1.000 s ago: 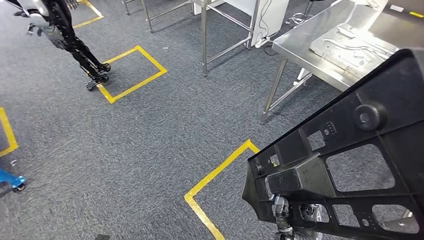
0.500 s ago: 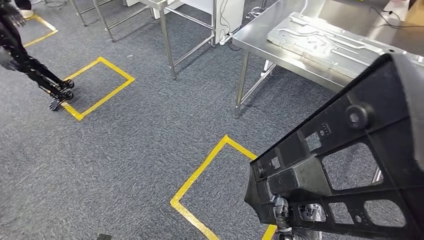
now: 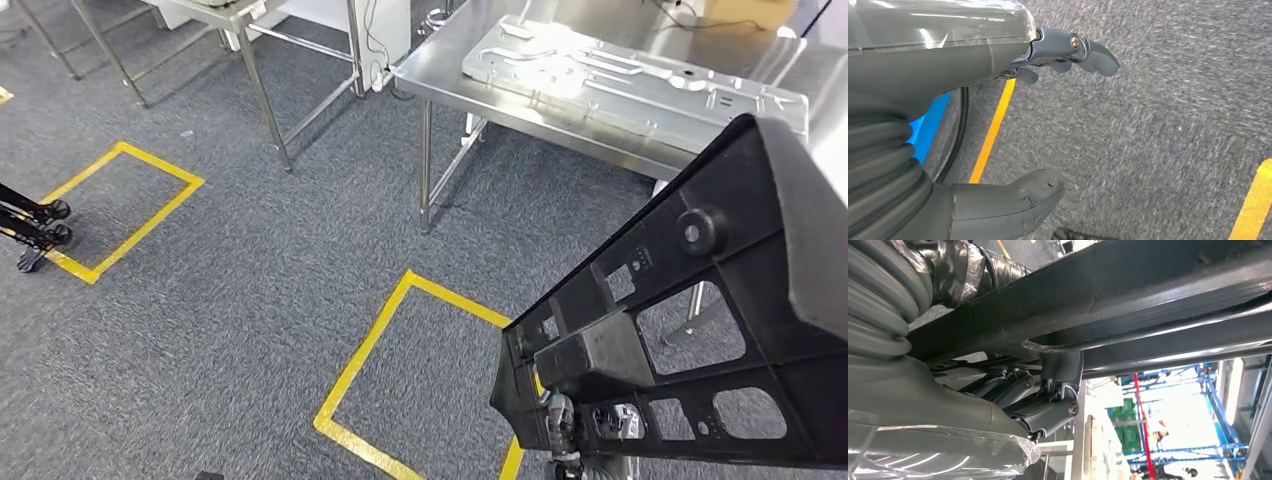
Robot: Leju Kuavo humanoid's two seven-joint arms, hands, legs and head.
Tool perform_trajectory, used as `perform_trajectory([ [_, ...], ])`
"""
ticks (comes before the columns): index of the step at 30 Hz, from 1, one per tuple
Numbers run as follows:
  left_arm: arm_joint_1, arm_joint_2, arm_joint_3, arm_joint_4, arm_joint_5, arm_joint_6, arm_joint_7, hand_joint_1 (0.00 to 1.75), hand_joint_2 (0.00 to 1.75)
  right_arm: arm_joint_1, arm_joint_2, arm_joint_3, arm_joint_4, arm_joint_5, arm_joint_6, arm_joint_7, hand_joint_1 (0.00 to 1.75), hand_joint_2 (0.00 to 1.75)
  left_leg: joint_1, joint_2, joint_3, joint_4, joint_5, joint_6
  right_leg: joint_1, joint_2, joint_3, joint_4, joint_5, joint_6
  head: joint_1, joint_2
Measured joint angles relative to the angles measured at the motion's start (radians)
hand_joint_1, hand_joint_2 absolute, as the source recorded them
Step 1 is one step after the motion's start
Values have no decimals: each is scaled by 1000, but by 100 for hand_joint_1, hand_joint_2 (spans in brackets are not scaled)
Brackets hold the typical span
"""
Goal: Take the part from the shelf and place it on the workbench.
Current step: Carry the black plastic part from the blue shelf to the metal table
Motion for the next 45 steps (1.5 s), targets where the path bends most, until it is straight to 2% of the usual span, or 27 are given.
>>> perform_trajectory([
  [2, -2, -1, 0, 0, -1, 2, -1, 0, 175, 1, -2, 0, 0, -1, 0, 0, 175, 175, 3, 25, 5, -10, 6, 15, 2, -36, -16, 31, -21, 10, 2, 0],
  [4, 0, -2, 0, 0, -2, 3, -5, 0, 175, -1, -4, 0, 0, -3, -3, 0, 175, 175, 1, 51, 7, -14, 7, 25, 3, -93, -63, 128, -77, 15, 4, 0],
  [5, 2, -1, 0, 0, -4, 4, -7, 0, 175, -2, -5, 0, 1, -4, -5, 0, 175, 175, -1, 66, 7, -14, 6, 27, 2, -107, -96, 194, -107, 17, 4, 0],
  [6, 3, -1, 0, 0, -5, 3, -10, 0, 175, -1, -6, 0, 2, -6, -8, 0, 175, 175, -2, 81, 7, -14, 4, 28, 0, -113, -120, 243, -122, 20, 4, 0],
  [7, 4, -1, 0, 0, -7, 2, -12, 0, 175, 1, -8, 0, 4, -7, -9, 0, 175, 175, -3, 95, 8, -13, 2, 28, -1, -117, -129, 263, -120, 21, 4, 0],
  [8, 3, -1, 0, 0, -8, 0, -15, 0, 175, 3, -10, 1, 5, -8, -9, 0, 175, 175, -4, 108, 11, -13, 0, 26, -2, -121, -117, 243, -99, 21, 4, 0],
  [9, 2, -1, 0, 0, -9, -3, -16, 0, 175, 4, -11, 1, 6, -9, -9, 0, 175, 175, -4, 118, 15, -13, -3, 24, -1, -129, -84, 185, -65, 18, 4, 0],
  [11, 1, -1, 0, 0, -9, -10, -19, 0, 175, 3, -13, 3, 6, -11, -9, 0, 175, 175, -7, 137, 24, -12, -10, 16, 6, -168, -10, 52, -17, 7, 4, 0],
  [13, 1, -1, 0, 0, -10, -14, -20, 0, 175, 2, -15, 7, 6, -13, -9, 0, 175, 175, -11, 154, 30, -11, -16, 7, 16, -188, 17, -4, -10, -3, 4, 0],
  [15, -2, -1, 0, 0, -10, -15, -20, 0, 175, 4, -17, 10, 7, -13, -10, -1, 175, 175, -12, 169, 34, -12, -21, -3, 16, -167, 15, -8, -7, -11, 4, 0],
  [17, -4, -1, 0, 0, -9, -16, -17, 0, 175, 6, -18, 12, 7, -14, -16, 0, 175, 175, -9, 145, 31, 8, -40, -13, 10, -151, 19, -18, -3, -22, 4, 0],
  [19, -2, 0, 0, 0, -9, -14, -4, 0, 175, 4, -18, 17, 8, -14, -28, 0, 175, 175, -5, 94, -11, 102, -94, -19, 7, -140, 22, -22, -1, -31, 3, 0],
  [21, 2, 1, 0, 0, -10, -14, 16, 0, 175, 2, -20, 25, 12, -14, -42, 0, 175, 175, -5, 71, -77, 229, -142, -22, 7, -125, 23, -20, -3, -36, 3, 0],
  [22, 5, 2, 0, 0, -11, -15, 24, 0, 175, 2, -21, 29, 15, -13, -48, 0, 175, 175, -5, 69, -97, 261, -142, -23, 7, -118, 23, -18, -4, -36, 3, 0],
  [23, 6, 2, 0, 0, -11, -18, 30, 0, 175, 1, -22, 32, 18, -12, -52, 0, 175, 175, -4, 69, -98, 250, -119, -23, 7, -112, 24, -15, -7, -35, 3, 0],
  [25, 6, 3, 0, 0, -11, -21, 35, 0, 175, 1, -25, 39, 22, -11, -59, 0, 175, 175, -3, 67, -55, 136, -44, -21, 7, -105, 28, -8, -15, -31, 3, 0],
  [27, 4, 5, 0, 0, -11, -22, 38, 0, 175, 0, -27, 46, 23, -10, -63, 0, 175, 175, -6, 63, -12, 34, -7, -13, 9, -101, 30, -1, -22, -22, 3, 0],
  [30, 4, 6, 0, 0, -11, -26, 40, 0, 175, -1, -29, 54, 24, -9, -64, 0, 175, 175, -11, 60, -4, 12, -7, 4, 11, -98, 28, -1, -23, -8, 4, 0],
  [32, 5, 6, 0, 0, -11, -28, 40, 0, 175, -1, -30, 58, 24, -9, -64, 0, 175, 175, -7, 62, 0, 6, -3, 16, 9, -103, 24, 16, -35, 3, 4, 0],
  [34, 4, 6, 0, 0, -11, -30, 40, 0, 175, -3, -33, 60, 24, -9, -64, 0, 175, 175, -5, 66, 3, 0, -3, 27, 7, -110, -14, 98, -83, 13, 4, 0],
  [36, 5, 6, 1, 0, -11, -30, 41, 0, 175, -3, -37, 61, 27, -9, -64, 0, 175, 175, -5, 70, 5, 0, -6, 31, 5, -113, -85, 228, -135, 19, 4, 0],
  [37, 6, 7, 1, 0, -11, -31, 41, 0, 175, -3, -38, 62, 30, -9, -65, 0, 175, 175, -6, 71, 7, 1, -9, 32, 4, -114, -110, 268, -140, 21, 4, 0],
  [38, 6, 7, 1, 0, -11, -31, 41, 0, 175, -3, -39, 62, 32, -9, -66, 0, 175, 175, -6, 72, 11, 1, -12, 31, 3, -115, -119, 275, -124, 20, 4, 0],
  [39, 6, 8, 1, 0, -11, -32, 42, 0, 175, -3, -40, 62, 35, -9, -68, 0, 175, 175, -6, 72, 17, 1, -16, 30, 3, -116, -107, 241, -90, 18, 4, 0],
  [41, 6, 8, 2, 0, -12, -33, 43, 0, 175, -4, -41, 64, 38, -9, -69, 0, 175, 175, -7, 72, 31, 0, -26, 25, 6, -121, -46, 109, -16, 7, 4, 0],
  [43, 6, 8, 2, 0, -13, -34, 45, 0, 175, -5, -43, 68, 40, -9, -70, 0, 175, 175, -9, 73, 37, -1, -34, 16, 14, -125, -6, 24, 4, -5, 4, 0],
  [45, 6, 8, 2, 0, -14, -34, 45, 0, 175, -5, -44, 71, 40, -8, -71, 0, 175, 175, -9, 77, 38, -6, -38, 5, 18, -125, -1, 8, -6, -13, 4, 0],
])
